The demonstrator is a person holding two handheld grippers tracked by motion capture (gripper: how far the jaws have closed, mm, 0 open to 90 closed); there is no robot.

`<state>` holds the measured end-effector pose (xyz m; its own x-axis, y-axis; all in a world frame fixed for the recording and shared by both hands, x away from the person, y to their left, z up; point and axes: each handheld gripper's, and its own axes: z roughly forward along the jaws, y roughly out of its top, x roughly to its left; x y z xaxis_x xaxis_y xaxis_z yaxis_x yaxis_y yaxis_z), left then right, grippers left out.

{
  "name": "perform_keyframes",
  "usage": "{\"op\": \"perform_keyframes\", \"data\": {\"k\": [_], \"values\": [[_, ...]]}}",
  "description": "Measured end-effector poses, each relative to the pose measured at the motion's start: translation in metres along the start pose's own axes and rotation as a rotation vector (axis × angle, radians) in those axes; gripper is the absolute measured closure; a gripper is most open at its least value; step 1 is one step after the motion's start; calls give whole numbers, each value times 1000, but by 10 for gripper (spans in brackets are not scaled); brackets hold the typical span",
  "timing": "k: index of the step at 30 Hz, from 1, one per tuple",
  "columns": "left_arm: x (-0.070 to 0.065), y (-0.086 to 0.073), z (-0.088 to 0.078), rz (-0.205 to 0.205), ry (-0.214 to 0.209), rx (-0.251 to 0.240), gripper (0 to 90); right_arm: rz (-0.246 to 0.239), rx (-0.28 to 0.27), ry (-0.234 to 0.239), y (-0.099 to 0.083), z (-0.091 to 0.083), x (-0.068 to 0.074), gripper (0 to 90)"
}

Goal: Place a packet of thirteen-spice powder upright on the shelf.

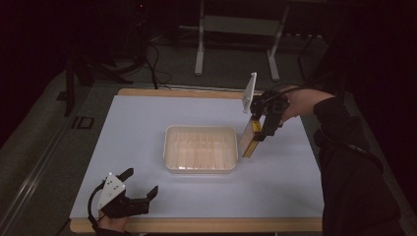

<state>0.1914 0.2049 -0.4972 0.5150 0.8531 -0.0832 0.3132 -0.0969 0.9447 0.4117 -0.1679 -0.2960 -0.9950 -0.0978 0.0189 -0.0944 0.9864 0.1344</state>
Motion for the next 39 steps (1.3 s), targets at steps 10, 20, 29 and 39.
{"op": "perform_keyframes", "data": {"k": [10, 20, 29, 39], "values": [[-1, 1, 0, 7, -9, -1, 0, -37, -73, -11, 18, 3, -1, 319], [-2, 1, 1, 13, -21, 7, 0, -2, -118, -5, 36, 16, -9, 319], [-2, 1, 1, 16, -23, 6, 0, -10, -175, 3, 54, 23, -9, 319], [-1, 1, 1, 13, -25, 3, 0, -7, -203, 7, 65, 40, -17, 319]]}}
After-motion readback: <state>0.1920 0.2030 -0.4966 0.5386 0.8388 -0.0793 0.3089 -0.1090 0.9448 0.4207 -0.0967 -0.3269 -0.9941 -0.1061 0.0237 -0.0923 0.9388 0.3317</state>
